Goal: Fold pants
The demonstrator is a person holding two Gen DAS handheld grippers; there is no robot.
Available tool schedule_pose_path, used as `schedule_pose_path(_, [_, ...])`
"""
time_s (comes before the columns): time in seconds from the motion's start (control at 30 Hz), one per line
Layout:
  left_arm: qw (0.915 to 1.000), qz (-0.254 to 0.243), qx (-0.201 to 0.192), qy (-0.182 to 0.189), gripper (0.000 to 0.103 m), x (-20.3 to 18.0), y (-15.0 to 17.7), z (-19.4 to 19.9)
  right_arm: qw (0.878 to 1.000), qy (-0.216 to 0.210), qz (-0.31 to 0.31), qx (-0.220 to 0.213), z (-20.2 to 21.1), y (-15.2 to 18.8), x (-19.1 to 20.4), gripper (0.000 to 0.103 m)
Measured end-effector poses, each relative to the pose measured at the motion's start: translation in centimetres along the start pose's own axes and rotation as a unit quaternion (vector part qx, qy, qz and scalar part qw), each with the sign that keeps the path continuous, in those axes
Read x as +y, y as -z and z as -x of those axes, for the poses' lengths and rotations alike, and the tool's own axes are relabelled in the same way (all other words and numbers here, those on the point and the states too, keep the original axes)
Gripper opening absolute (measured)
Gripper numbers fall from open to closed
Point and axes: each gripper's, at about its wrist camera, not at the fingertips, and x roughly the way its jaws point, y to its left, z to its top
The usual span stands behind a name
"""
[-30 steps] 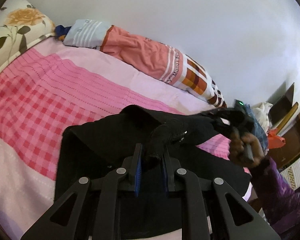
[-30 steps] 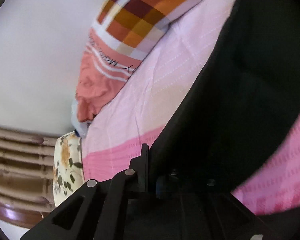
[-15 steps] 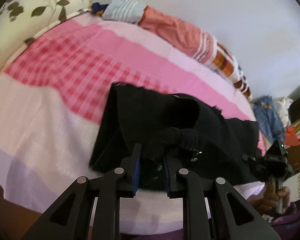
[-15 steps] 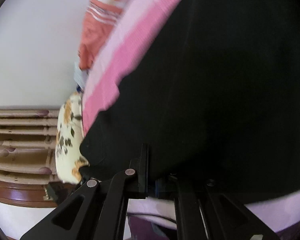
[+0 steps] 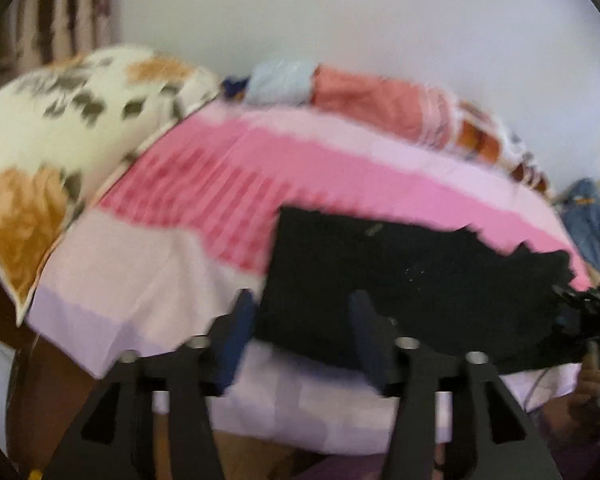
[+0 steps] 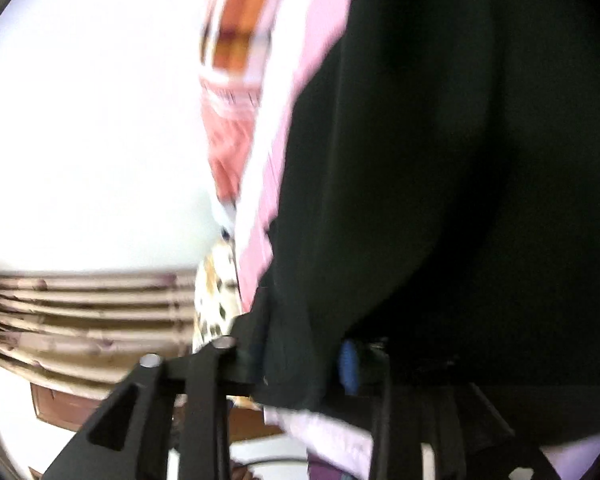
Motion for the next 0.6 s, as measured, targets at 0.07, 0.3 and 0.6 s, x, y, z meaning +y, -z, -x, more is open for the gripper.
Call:
schedule_pose_path(0.07, [0.9995, -0.015, -0.004, 0.029, 0.08, -2.3, -0.7, -0.2, 0.999, -0.02, -0.008, -0.027, 1.2, -2.0, -0.7, 0.033])
schedule_pose_path(0.3, [0.9917, -0.063, 0.056, 0.096, 0.08, -9.6, 0.0, -5.4, 0.988, -0.09, -0.026, -0.125, 5.2, -7.2, -2.2, 0.035])
schedule_pose_path(0.6, [0.9892, -0.062, 0.086, 0.101, 0.08, -10.9, 1.3, -6.6, 0.975, -0.071, -0.083, -0.194, 7.9, -11.6, -4.9, 0.028])
